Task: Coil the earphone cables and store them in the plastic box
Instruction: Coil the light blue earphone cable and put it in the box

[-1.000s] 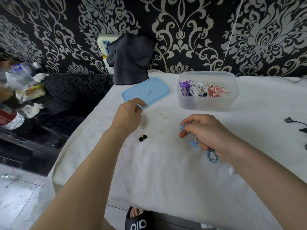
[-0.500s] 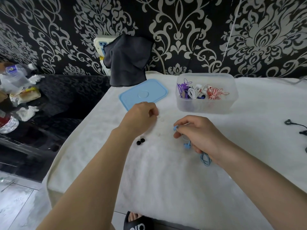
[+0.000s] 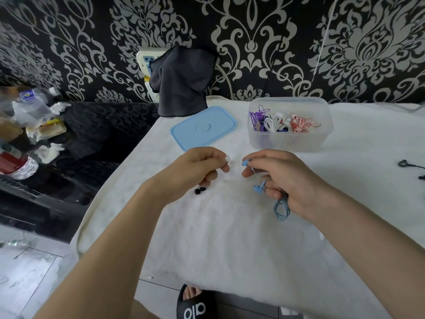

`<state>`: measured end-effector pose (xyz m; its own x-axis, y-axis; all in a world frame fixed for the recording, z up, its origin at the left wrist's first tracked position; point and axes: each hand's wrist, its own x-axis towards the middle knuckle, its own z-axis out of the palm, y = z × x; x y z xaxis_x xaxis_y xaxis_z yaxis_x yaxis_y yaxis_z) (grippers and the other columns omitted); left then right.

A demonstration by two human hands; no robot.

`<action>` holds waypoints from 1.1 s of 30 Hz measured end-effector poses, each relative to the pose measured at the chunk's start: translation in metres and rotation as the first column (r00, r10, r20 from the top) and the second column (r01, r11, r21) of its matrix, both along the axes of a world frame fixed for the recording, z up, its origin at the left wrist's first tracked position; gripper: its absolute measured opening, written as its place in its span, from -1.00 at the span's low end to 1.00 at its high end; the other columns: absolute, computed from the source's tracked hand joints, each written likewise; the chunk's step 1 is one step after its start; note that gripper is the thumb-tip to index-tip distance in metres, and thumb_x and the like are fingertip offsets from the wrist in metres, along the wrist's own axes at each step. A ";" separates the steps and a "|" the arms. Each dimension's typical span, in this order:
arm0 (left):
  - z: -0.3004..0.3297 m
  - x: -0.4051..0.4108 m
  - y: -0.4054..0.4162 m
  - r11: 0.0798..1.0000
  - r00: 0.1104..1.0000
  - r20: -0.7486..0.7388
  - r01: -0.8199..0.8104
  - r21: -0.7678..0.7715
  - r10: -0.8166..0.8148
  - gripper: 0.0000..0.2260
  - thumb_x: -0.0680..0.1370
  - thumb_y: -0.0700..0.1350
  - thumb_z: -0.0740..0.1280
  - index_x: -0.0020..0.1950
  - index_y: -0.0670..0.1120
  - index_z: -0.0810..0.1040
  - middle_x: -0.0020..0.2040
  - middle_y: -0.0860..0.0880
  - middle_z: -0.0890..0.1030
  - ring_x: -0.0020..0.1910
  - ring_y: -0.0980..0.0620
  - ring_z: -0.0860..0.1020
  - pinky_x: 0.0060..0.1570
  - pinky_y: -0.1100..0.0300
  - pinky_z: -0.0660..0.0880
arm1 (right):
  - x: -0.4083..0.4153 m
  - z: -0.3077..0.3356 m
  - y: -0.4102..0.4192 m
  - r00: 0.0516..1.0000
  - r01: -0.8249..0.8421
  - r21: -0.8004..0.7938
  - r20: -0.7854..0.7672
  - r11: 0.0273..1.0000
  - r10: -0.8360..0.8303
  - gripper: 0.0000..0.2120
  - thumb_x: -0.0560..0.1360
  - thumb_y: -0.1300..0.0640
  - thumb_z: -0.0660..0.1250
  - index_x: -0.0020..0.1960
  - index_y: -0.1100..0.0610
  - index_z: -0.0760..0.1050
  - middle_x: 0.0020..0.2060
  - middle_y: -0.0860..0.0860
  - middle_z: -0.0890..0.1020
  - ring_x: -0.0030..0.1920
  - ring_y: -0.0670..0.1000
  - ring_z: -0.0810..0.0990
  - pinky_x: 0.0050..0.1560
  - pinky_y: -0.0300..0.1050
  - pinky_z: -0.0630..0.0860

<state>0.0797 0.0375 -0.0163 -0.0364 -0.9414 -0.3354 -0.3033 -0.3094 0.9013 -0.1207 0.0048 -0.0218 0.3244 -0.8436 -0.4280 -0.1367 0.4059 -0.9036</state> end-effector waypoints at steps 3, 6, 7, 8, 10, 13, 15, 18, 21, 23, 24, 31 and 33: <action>0.000 0.005 0.005 0.999 1.000 -0.021 0.022 0.031 -0.021 -0.81 0.69 -0.11 0.27 -0.05 -0.18 0.55 -0.28 -0.02 0.47 -0.38 0.08 0.26 -0.31 0.18 0.27 | 0.002 -0.002 0.002 1.000 -0.019 0.003 -0.003 1.000 0.019 -0.90 0.55 0.19 0.35 -0.01 0.18 0.64 -0.27 0.06 0.71 -0.57 -0.07 0.20 -0.57 -0.24 0.16; 0.000 0.009 0.009 0.998 0.999 -0.030 0.036 0.042 -0.035 -0.80 0.69 -0.08 0.26 -0.05 -0.16 0.52 -0.15 -0.15 0.35 -0.37 0.05 0.22 -0.27 0.13 0.24 | 0.006 -0.002 0.005 0.999 -0.043 0.003 -0.005 0.999 0.043 -0.89 0.54 0.20 0.37 0.01 0.21 0.63 -0.29 0.06 0.70 -0.57 -0.06 0.21 -0.57 -0.23 0.16; 0.000 0.010 0.010 0.999 0.999 -0.046 0.026 0.045 -0.023 -0.82 0.69 -0.09 0.26 -0.04 -0.17 0.50 -0.13 -0.15 0.36 -0.37 0.06 0.22 -0.28 0.15 0.24 | 0.007 -0.003 0.006 0.999 -0.052 0.003 -0.008 0.999 0.052 -0.89 0.54 0.20 0.38 0.01 0.21 0.63 -0.30 0.05 0.69 -0.56 -0.06 0.22 -0.56 -0.23 0.16; 0.000 0.010 0.011 0.999 0.998 -0.065 0.013 0.050 -0.009 -0.83 0.69 -0.10 0.26 -0.02 -0.16 0.49 -0.13 -0.13 0.38 -0.37 0.06 0.21 -0.29 0.17 0.24 | 0.008 -0.003 0.006 0.998 -0.059 0.004 -0.012 0.998 0.059 -0.89 0.54 0.19 0.38 0.01 0.21 0.63 -0.31 0.04 0.70 -0.55 -0.05 0.22 -0.56 -0.22 0.16; 0.000 0.012 0.012 0.998 0.996 -0.087 0.004 0.060 0.001 -0.85 0.69 -0.10 0.26 -0.01 -0.16 0.48 -0.17 -0.05 0.43 -0.37 0.07 0.21 -0.32 0.22 0.25 | 0.009 -0.003 0.007 0.998 -0.067 0.005 -0.017 0.998 0.067 -0.88 0.53 0.18 0.39 0.01 0.20 0.64 -0.31 0.03 0.70 -0.52 -0.03 0.23 -0.57 -0.22 0.17; -0.002 0.020 0.012 0.996 0.998 -0.007 -0.068 0.052 0.068 -0.83 0.68 -0.10 0.26 -0.07 -0.13 0.50 -0.22 0.06 0.51 -0.38 0.10 0.29 -0.33 0.27 0.29 | 0.009 -0.005 0.007 0.997 -0.070 0.008 -0.015 0.998 0.070 -0.88 0.53 0.18 0.39 0.02 0.21 0.63 -0.30 0.04 0.70 -0.54 -0.04 0.21 -0.57 -0.23 0.16; -0.005 0.029 0.011 0.989 0.963 0.228 -0.145 -0.015 0.145 -0.81 0.66 -0.10 0.26 -0.10 -0.12 0.54 -0.23 0.11 0.57 -0.34 0.10 0.39 -0.32 0.27 0.35 | 0.009 -0.005 0.007 0.997 -0.071 -0.001 -0.025 0.997 0.071 -0.88 0.54 0.18 0.39 0.03 0.21 0.63 -0.30 0.05 0.70 -0.54 -0.04 0.20 -0.57 -0.23 0.17; -0.013 0.043 0.010 0.973 0.799 0.555 -0.166 -0.163 0.230 -0.82 0.64 -0.08 0.24 -0.01 -0.14 0.58 -0.11 0.04 0.64 -0.31 0.11 0.45 -0.40 0.35 0.37 | 0.009 -0.007 0.006 0.995 -0.081 -0.025 -0.053 0.996 0.080 -0.90 0.55 0.18 0.37 0.00 0.19 0.64 -0.28 0.04 0.70 -0.54 -0.03 0.22 -0.57 -0.23 0.19; -0.018 0.047 0.004 0.950 0.791 0.531 -0.210 -0.230 0.303 -0.83 0.64 -0.11 0.25 0.00 -0.16 0.58 -0.09 0.01 0.65 -0.29 0.12 0.48 -0.49 0.44 0.35 | 0.012 -0.009 0.008 0.994 -0.096 -0.037 -0.062 0.995 0.094 -0.91 0.55 0.19 0.37 -0.02 0.17 0.64 -0.28 0.04 0.69 -0.54 -0.04 0.22 -0.57 -0.23 0.20; -0.022 0.044 -0.003 0.957 0.803 0.526 -0.186 -0.225 0.280 -0.85 0.64 -0.12 0.26 -0.03 -0.15 0.58 -0.11 0.02 0.66 -0.25 0.11 0.50 -0.47 0.46 0.36 | 0.013 -0.010 0.008 0.992 -0.105 -0.044 -0.074 0.994 0.102 -0.91 0.55 0.19 0.36 -0.03 0.16 0.64 -0.27 0.04 0.70 -0.56 -0.05 0.21 -0.56 -0.23 0.20; -0.025 0.042 -0.006 0.963 0.810 0.529 -0.163 -0.213 0.254 -0.85 0.63 -0.12 0.27 -0.04 -0.14 0.59 -0.11 0.03 0.66 -0.23 0.10 0.52 -0.46 0.46 0.37 | 0.014 -0.012 0.008 0.991 -0.108 -0.044 -0.082 0.993 0.104 -0.91 0.55 0.19 0.36 -0.03 0.16 0.64 -0.27 0.04 0.70 -0.56 -0.06 0.21 -0.56 -0.23 0.20; -0.034 0.037 -0.016 0.978 0.834 0.528 -0.061 -0.197 0.158 -0.83 0.59 -0.16 0.30 -0.08 0.01 0.68 -0.19 0.07 0.66 -0.27 0.12 0.52 -0.31 0.40 0.42 | 0.011 -0.016 0.004 0.989 -0.101 -0.054 -0.113 0.993 0.095 -0.90 0.56 0.20 0.34 -0.02 0.16 0.64 -0.27 0.06 0.69 -0.49 -0.01 0.22 -0.56 -0.23 0.18; -0.031 0.041 -0.015 0.977 0.830 0.528 -0.090 -0.193 0.181 -0.76 0.63 -0.19 0.24 -0.01 0.04 0.68 -0.19 0.05 0.64 -0.29 0.11 0.50 -0.41 0.45 0.38 | 0.011 -0.016 0.003 0.989 -0.103 -0.057 -0.117 0.993 0.096 -0.90 0.56 0.20 0.34 -0.02 0.17 0.64 -0.27 0.05 0.69 -0.47 0.01 0.23 -0.56 -0.23 0.19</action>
<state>0.1203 0.0222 -0.0472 0.2394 -0.9641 -0.1147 -0.7199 -0.2556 0.6453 -0.1097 0.0081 -0.0382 0.3599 -0.8359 -0.4143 -0.2768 0.3284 -0.9031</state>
